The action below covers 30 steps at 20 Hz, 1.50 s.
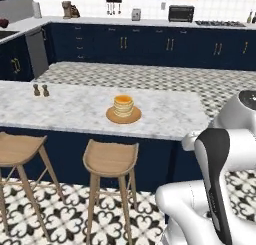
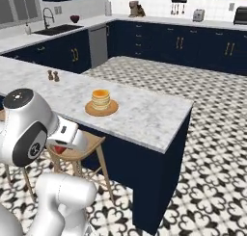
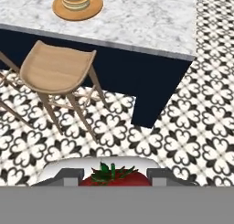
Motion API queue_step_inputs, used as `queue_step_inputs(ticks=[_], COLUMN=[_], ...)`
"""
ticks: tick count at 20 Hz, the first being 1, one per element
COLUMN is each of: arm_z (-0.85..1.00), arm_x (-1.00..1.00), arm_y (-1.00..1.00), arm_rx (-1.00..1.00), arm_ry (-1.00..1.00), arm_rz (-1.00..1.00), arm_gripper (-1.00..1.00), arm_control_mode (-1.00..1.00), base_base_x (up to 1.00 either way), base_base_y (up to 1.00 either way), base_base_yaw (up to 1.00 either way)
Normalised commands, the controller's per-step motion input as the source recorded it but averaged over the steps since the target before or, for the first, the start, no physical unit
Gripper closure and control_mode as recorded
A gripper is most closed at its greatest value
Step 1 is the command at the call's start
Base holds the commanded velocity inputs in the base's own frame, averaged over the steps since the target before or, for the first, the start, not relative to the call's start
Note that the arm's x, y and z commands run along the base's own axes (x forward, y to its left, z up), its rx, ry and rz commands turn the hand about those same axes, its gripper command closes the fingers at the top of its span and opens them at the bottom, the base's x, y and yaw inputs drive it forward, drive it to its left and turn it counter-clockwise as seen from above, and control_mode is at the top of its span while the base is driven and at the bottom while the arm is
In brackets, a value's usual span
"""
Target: Take the strawberry from the fridge and place it on top of the pancake, located on the dining counter.
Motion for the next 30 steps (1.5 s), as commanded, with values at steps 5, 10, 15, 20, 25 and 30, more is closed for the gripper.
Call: queue_step_inputs(ticks=[5,10,15,20,25,30], arm_z=[0.0,0.0,0.0,0.0,0.0,0.0], arm_x=[0.0,0.0,0.0,0.0,0.0,0.13], arm_y=[0.0,0.0,0.0,0.0,0.0,0.0], arm_rx=[0.0,0.0,0.0,0.0,0.0,0.0], arm_ry=[0.0,0.0,0.0,0.0,0.0,0.0], arm_rz=[0.0,0.0,0.0,0.0,0.0,0.0], arm_gripper=[1.0,1.0,1.0,1.0,1.0,1.0], arm_control_mode=[1.0,1.0,1.0,1.0,1.0,-1.0], base_base_x=[0.0,0.06,0.44,0.59,0.59,0.55], base_base_y=[1.0,1.0,0.49,0.06,0.0,0.0], base_base_yaw=[-0.43,-0.37,-0.17,-0.1,-0.05,-0.01])
